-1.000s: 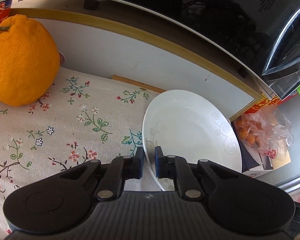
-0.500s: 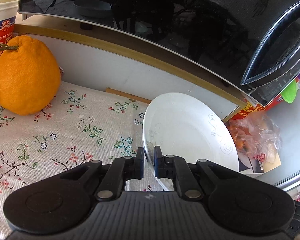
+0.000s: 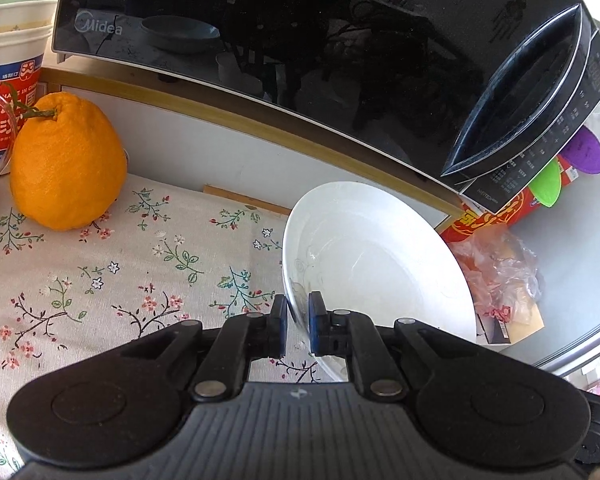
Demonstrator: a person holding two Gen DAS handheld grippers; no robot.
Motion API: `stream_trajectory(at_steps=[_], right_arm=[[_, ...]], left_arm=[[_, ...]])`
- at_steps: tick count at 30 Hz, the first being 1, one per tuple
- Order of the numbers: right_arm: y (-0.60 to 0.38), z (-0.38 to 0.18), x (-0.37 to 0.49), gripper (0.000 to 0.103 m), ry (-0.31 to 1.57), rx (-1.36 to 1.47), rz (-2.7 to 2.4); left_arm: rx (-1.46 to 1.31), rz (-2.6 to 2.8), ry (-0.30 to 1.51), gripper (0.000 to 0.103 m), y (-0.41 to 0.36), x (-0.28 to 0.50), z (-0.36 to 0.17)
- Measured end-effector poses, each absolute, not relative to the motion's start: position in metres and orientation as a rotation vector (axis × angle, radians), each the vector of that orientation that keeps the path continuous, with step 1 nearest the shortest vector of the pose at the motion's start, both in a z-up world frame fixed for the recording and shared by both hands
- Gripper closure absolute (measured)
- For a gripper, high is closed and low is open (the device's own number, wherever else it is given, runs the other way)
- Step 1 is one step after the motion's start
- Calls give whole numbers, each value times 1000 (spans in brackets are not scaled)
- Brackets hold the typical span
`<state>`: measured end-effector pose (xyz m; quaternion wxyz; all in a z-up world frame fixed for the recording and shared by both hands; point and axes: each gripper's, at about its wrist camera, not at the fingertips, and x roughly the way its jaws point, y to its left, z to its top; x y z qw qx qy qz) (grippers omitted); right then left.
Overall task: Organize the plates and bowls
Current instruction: 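Lift the white plate with both grippers away from the microwave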
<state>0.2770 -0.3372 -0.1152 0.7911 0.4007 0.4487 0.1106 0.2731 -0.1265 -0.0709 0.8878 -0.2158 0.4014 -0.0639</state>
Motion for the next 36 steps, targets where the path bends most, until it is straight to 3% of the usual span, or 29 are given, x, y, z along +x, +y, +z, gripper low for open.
stream_trajectory(at_steps=[21, 36], right_arm=[[-319, -51, 213, 89, 905, 705, 381], [-258, 4, 142, 89, 881, 554, 590]], left_arm=[[-488, -107, 775, 94, -88, 192, -31], [-502, -27, 723, 94, -12, 101, 4]])
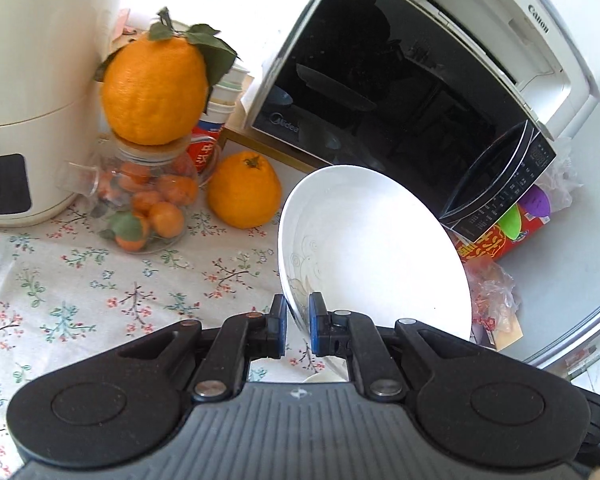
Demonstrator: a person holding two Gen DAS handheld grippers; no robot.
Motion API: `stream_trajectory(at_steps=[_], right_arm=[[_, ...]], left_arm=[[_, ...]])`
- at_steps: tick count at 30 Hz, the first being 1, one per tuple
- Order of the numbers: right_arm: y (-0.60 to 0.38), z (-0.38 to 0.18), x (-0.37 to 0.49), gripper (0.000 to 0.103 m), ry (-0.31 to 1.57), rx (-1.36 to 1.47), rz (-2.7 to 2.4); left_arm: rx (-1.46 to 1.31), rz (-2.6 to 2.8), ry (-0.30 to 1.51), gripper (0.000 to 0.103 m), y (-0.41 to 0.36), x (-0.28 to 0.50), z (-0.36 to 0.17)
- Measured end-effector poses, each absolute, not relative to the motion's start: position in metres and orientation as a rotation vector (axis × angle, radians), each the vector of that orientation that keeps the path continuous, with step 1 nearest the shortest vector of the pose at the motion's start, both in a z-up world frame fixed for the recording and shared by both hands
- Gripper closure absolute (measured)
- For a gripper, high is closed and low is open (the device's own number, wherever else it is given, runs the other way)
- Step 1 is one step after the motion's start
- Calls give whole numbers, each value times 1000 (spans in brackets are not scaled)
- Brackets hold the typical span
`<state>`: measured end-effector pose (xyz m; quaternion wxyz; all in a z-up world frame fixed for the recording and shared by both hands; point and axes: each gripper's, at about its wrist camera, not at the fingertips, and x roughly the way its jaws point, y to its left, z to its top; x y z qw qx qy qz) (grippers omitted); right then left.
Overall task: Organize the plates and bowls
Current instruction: 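Lift the white plate with both grippers away from the microwave, then carry the white plate with both grippers and lower it onto the blue plates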
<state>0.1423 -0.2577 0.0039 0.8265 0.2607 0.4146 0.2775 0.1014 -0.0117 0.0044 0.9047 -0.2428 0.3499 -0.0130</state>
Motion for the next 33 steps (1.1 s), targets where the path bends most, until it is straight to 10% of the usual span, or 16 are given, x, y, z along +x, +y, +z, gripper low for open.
stream_trajectory(at_steps=[33], right_arm=[[-191, -24, -17, 86, 1096, 275, 762]], left_arm=[[-477, 16, 950, 93, 59, -53, -54]])
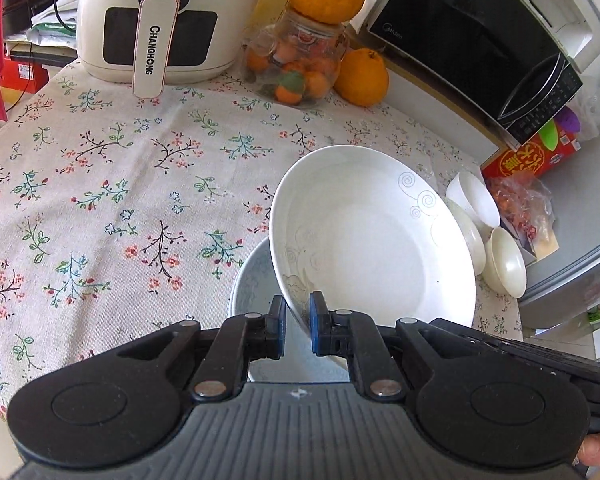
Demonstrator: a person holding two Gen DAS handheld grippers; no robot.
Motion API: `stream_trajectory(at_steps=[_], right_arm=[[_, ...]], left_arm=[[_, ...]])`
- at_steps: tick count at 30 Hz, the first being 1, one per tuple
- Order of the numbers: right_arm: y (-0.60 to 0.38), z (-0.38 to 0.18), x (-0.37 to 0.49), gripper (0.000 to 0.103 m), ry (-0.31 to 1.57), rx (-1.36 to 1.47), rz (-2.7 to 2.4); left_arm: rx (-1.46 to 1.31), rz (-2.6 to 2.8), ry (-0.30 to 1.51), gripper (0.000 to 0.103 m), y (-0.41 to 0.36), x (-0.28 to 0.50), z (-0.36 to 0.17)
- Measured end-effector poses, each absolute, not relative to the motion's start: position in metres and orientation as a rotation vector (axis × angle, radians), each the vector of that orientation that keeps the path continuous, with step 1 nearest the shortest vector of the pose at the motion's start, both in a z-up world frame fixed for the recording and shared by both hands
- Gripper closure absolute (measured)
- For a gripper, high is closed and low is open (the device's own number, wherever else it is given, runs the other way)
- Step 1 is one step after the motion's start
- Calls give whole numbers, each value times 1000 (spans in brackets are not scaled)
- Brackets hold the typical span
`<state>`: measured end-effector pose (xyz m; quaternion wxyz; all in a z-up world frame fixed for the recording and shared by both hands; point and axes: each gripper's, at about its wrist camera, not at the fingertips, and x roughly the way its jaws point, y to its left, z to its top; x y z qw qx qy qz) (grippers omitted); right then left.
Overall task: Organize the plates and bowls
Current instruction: 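Carry the white plate with both grippers and lower it onto the blue plates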
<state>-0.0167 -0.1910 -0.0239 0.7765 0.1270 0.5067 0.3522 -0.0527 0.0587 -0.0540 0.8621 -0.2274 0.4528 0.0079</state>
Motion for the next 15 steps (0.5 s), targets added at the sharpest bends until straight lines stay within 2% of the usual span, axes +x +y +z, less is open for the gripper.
stream_trajectory(at_steps=[15], right_arm=[[-192, -36, -32, 84, 1159, 230, 728]], left_arm=[[-403, 16, 1016, 92, 46, -62, -69]])
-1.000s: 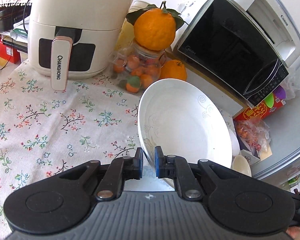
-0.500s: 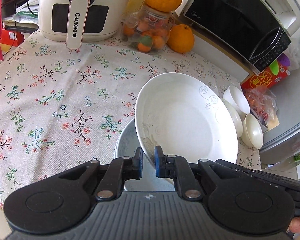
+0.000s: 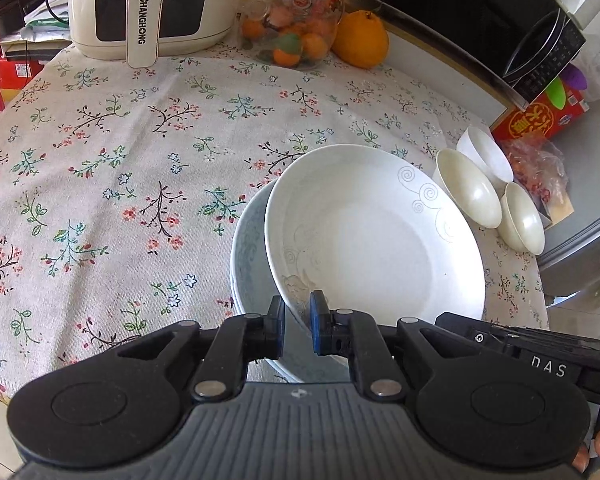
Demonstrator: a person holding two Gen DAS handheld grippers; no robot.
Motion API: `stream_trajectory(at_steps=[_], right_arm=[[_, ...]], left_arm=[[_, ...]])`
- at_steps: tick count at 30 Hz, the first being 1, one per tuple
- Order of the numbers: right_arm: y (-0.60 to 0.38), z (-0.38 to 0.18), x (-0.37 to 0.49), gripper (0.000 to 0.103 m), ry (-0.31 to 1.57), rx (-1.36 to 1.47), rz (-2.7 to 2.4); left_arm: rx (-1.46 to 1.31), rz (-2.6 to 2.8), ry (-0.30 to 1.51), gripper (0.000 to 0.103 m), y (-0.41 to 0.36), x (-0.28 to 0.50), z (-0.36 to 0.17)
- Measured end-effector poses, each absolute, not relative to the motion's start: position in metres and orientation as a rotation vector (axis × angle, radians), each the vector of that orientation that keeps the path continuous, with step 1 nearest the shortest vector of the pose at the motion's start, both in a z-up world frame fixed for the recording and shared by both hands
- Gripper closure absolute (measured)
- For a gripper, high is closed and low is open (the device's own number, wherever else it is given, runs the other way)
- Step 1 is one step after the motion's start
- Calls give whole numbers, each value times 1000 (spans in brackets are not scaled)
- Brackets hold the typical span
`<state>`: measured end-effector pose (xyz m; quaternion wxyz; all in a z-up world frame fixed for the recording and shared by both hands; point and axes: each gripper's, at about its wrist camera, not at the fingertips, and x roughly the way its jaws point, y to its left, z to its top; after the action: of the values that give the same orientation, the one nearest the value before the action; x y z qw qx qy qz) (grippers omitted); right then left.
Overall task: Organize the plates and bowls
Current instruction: 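Carry the white plate with both grippers and lower it onto the blue plates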
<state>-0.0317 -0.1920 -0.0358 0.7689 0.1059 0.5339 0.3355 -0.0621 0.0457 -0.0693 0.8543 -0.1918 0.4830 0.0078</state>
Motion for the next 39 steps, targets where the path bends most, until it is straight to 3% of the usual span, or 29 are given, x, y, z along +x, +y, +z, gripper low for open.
stream_trajectory(at_steps=[39], right_arm=[[-175, -31, -43, 79, 1103, 94, 723]], left_arm=[[-349, 24, 1027, 91, 38, -68, -72]])
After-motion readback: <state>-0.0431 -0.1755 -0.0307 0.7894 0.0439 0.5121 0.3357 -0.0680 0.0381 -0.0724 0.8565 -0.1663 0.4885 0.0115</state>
